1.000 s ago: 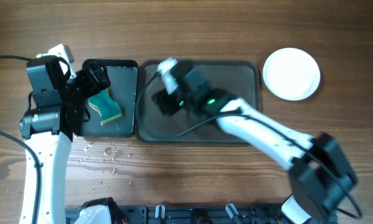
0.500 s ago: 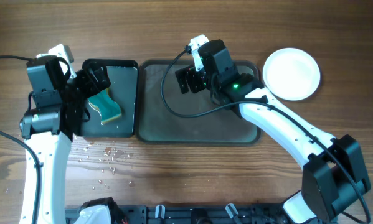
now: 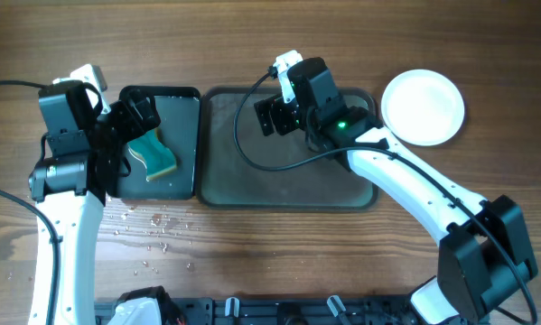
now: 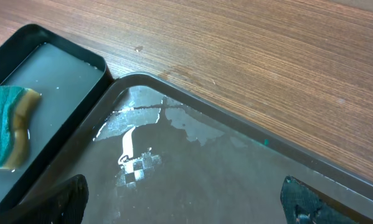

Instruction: Clean dirty plates on tray and stack at the side

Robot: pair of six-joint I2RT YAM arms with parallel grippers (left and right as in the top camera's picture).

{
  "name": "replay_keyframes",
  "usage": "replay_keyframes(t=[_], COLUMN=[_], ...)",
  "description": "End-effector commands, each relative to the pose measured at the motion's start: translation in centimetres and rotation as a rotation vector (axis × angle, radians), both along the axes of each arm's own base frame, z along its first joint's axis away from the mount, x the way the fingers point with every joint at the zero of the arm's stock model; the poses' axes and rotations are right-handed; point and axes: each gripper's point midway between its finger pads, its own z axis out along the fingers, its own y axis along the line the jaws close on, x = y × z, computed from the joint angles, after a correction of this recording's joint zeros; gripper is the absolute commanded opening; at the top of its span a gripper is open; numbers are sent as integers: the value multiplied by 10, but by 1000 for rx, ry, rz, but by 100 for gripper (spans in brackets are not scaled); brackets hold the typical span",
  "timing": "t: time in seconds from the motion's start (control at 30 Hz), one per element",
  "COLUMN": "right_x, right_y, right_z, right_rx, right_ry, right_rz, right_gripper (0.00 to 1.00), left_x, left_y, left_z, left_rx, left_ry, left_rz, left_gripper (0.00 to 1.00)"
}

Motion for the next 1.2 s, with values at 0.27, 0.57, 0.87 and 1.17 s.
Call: replay_keyframes(t=[0.27,0.57,0.87,1.17], right_x=[-3,-53,-102,-154], right_y=[-7,-51,-147,-211], right_z=[54,205,236,161], right_rx=[46,160,248,329], right_ry=[-110,-434,-591,-646], right_rz=[-12,-15,-169,-355], right_gripper=[100,100,100,100], left_x=[2,2,2,2], left_y=[1,1,1,1], left_z=[5,5,5,5], left_rx=[10,10,10,10], left_ry=[-13,-13,-13,-13], left_rz=[0,0,0,0], left_gripper=[100,100,100,100])
